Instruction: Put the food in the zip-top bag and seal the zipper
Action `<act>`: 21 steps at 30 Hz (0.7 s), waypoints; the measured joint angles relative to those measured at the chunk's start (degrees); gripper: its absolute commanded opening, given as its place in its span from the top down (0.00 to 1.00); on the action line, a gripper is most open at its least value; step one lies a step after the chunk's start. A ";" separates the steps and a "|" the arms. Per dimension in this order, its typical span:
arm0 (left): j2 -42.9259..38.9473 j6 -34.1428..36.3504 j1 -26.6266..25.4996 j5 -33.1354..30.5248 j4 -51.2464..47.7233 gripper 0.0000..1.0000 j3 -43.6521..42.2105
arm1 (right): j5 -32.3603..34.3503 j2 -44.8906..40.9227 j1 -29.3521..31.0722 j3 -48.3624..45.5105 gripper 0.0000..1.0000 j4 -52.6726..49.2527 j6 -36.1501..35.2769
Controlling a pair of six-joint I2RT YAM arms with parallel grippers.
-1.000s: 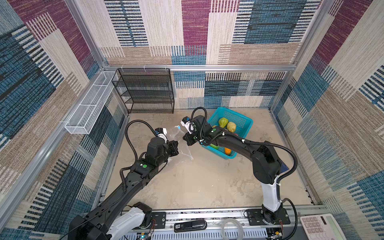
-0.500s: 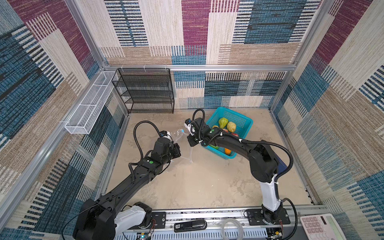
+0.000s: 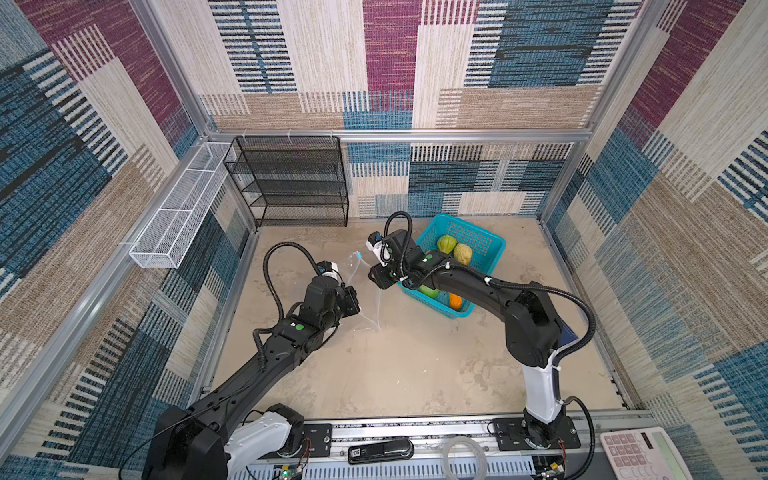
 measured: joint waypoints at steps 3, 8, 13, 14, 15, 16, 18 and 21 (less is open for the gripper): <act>2.36 -0.04 0.00 0.61 1.14 1.00 0.26 | -1.68 -3.69 -0.57 -2.29 0.41 1.22 0.02; 5.31 -0.94 0.00 1.42 4.13 1.00 0.26 | -0.44 -9.09 -2.89 -7.65 0.37 1.68 0.00; 6.82 -1.53 0.00 2.08 5.86 1.00 1.09 | 3.82 -14.36 -7.54 -15.15 0.28 1.11 0.26; 6.82 -1.55 0.00 2.51 6.03 1.00 1.18 | 4.55 -15.17 -8.46 -16.35 0.26 1.14 0.37; 6.82 -1.57 0.00 2.78 6.43 1.00 1.18 | 5.03 -16.00 -9.64 -17.68 0.24 1.14 0.66; 6.80 -1.60 0.00 2.75 6.51 1.00 1.18 | 5.57 -16.59 -10.78 -18.84 0.22 1.18 0.72; 6.58 -1.77 0.00 2.78 6.69 1.00 1.01 | 6.62 -16.90 -12.22 -20.50 0.20 1.18 1.09; 6.01 -2.14 0.00 2.75 6.93 1.00 0.15 | 6.75 -16.83 -13.38 -22.91 0.19 1.16 1.55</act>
